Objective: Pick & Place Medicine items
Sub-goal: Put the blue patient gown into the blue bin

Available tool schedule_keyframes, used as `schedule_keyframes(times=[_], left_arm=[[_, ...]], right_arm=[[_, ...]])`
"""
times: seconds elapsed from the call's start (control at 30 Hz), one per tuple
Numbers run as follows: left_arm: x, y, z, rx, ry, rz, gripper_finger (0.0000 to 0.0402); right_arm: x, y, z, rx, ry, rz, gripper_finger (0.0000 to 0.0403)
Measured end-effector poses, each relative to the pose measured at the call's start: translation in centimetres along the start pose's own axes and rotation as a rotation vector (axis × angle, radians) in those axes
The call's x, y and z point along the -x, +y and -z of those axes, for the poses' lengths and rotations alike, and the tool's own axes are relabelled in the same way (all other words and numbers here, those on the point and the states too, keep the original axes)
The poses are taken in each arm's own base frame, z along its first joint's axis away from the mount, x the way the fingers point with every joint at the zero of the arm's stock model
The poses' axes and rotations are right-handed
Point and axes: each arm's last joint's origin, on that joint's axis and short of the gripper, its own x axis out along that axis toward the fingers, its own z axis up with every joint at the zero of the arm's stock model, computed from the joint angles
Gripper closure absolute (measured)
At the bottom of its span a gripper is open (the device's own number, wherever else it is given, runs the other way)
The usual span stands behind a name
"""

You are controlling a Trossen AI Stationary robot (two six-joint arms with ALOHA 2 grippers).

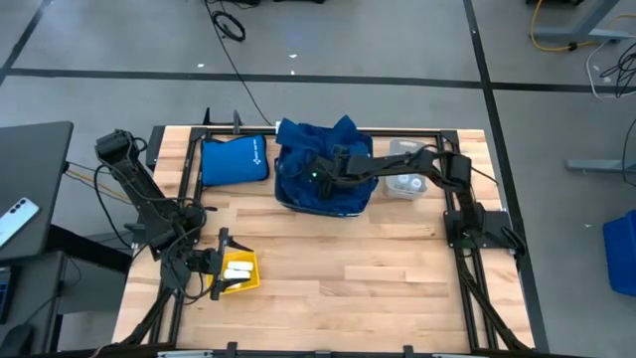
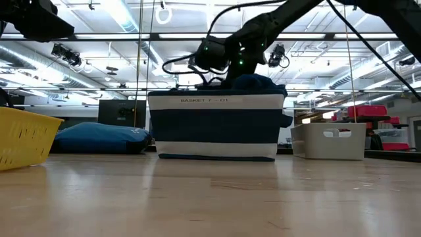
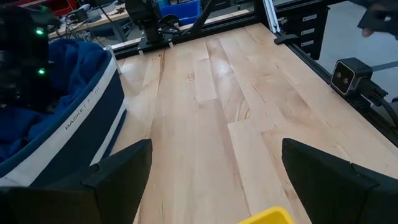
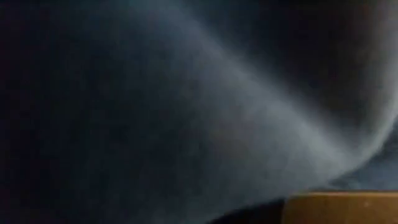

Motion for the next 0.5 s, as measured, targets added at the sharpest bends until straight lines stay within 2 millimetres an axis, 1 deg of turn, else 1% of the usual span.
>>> schedule_keyframes(times=[0.1, 0.2, 0.33, 0.5], left_arm=[[0.0, 0.0, 0.0, 0.001, 0.000, -0.002, 0.0040], [0.0, 0.0, 0.0, 0.003, -0.001, -0.002, 0.0040], [0.0, 0.0, 0.0, 0.005, -0.002, -0.001, 0.0040], [0.0, 0.0, 0.0, 0.005, -0.003, -0.001, 0.0040]], right_arm=[[1.0, 0.3, -0.4, 0.016, -0.021, 0.094, 0.0401], [3.1, 0.2, -1.2, 0.005, -0.086, 0.162, 0.0401], [7.0, 0.0, -2.4, -0.040, -0.209, 0.199, 0.0395], [12.3, 0.1, -3.2, -0.055, -0.359, 0.171, 0.0378]])
